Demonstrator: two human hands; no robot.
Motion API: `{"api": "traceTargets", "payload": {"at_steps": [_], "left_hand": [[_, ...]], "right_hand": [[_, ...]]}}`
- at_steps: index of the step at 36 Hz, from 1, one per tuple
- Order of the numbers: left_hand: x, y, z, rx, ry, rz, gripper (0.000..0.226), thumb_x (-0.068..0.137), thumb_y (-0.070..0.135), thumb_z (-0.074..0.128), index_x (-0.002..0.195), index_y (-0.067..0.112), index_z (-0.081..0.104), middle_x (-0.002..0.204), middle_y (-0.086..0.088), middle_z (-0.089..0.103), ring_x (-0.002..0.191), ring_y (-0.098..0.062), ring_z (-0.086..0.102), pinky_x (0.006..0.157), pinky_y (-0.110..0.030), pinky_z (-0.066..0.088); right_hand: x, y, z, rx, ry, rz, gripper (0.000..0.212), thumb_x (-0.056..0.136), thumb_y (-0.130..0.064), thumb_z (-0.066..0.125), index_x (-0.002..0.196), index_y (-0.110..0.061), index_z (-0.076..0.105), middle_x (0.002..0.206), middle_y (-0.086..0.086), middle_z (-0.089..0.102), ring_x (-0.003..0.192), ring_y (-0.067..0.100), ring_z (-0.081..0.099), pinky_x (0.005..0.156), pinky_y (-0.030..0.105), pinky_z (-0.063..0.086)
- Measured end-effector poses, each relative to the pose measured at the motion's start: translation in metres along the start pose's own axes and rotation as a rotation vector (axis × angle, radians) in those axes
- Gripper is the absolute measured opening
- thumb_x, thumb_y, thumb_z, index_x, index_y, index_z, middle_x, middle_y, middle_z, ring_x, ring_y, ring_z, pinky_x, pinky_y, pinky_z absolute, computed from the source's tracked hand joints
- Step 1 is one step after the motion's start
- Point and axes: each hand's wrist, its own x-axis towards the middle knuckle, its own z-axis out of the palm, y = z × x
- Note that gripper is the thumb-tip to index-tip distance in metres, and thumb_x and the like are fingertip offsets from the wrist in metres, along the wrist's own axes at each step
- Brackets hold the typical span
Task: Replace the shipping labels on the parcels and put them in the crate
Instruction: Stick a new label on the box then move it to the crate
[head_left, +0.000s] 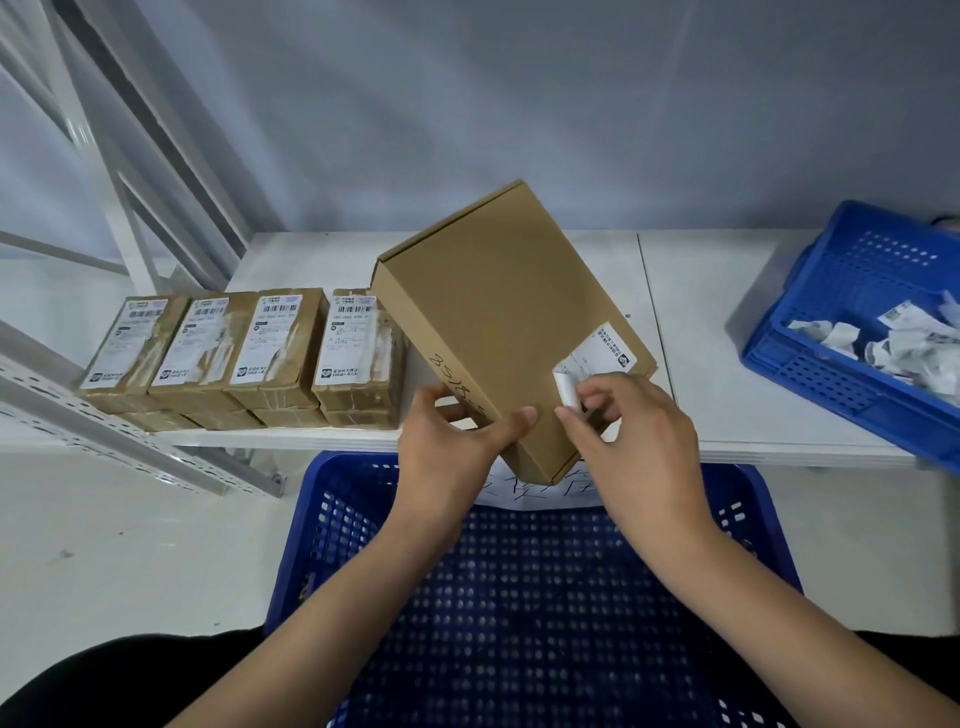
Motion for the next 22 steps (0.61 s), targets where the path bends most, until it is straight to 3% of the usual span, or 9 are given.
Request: {"api": "traceTargets", "payload": {"at_steps": [7, 13, 20, 22], "left_hand": [[0.001, 0.002, 0.000, -0.030, -0.013, -0.043, 0.076, 0.042, 0.050, 0.094, 0.104, 0.036, 0.053, 0.109, 0.005, 0.072, 0.101, -0.015, 0.072, 0.089, -0.042, 0.061], [0.002, 0.005, -0.003, -0.018, -0.025, -0.063, 0.076, 0.054, 0.042, 0.098, 0.116, 0.031, 0.055, 0.111, 0.005, 0.072, 0.100, -0.014, 0.072, 0.090, -0.041, 0.061], [0.002, 0.010, -0.004, -0.019, -0.043, -0.067, 0.073, 0.062, 0.033, 0.098, 0.121, 0.026, 0.055, 0.110, 0.004, 0.071, 0.100, -0.013, 0.072, 0.090, -0.040, 0.061], [0.002, 0.010, -0.004, -0.015, -0.046, -0.073, 0.075, 0.062, 0.033, 0.098, 0.123, 0.024, 0.055, 0.110, 0.004, 0.071, 0.100, -0.013, 0.072, 0.090, -0.040, 0.061]], "right_hand": [[0.001, -0.003, -0.001, 0.023, 0.005, 0.007, 0.007, 0.090, -0.023, 0.073, 0.094, -0.017, 0.073, 0.083, -0.009, 0.068, 0.077, 0.012, 0.062, 0.074, 0.034, 0.056], [0.001, -0.007, -0.005, 0.062, -0.020, 0.044, 0.005, 0.090, -0.022, 0.072, 0.092, -0.018, 0.075, 0.082, -0.009, 0.070, 0.077, 0.011, 0.064, 0.075, 0.035, 0.057], [0.006, -0.007, -0.012, 0.164, -0.057, 0.168, 0.003, 0.088, -0.021, 0.075, 0.088, -0.023, 0.076, 0.078, -0.021, 0.069, 0.079, -0.004, 0.065, 0.071, 0.007, 0.047], [0.007, -0.006, -0.012, 0.201, -0.072, 0.207, 0.006, 0.087, -0.020, 0.077, 0.086, -0.026, 0.077, 0.077, -0.024, 0.068, 0.080, -0.008, 0.064, 0.071, 0.004, 0.046]]}}
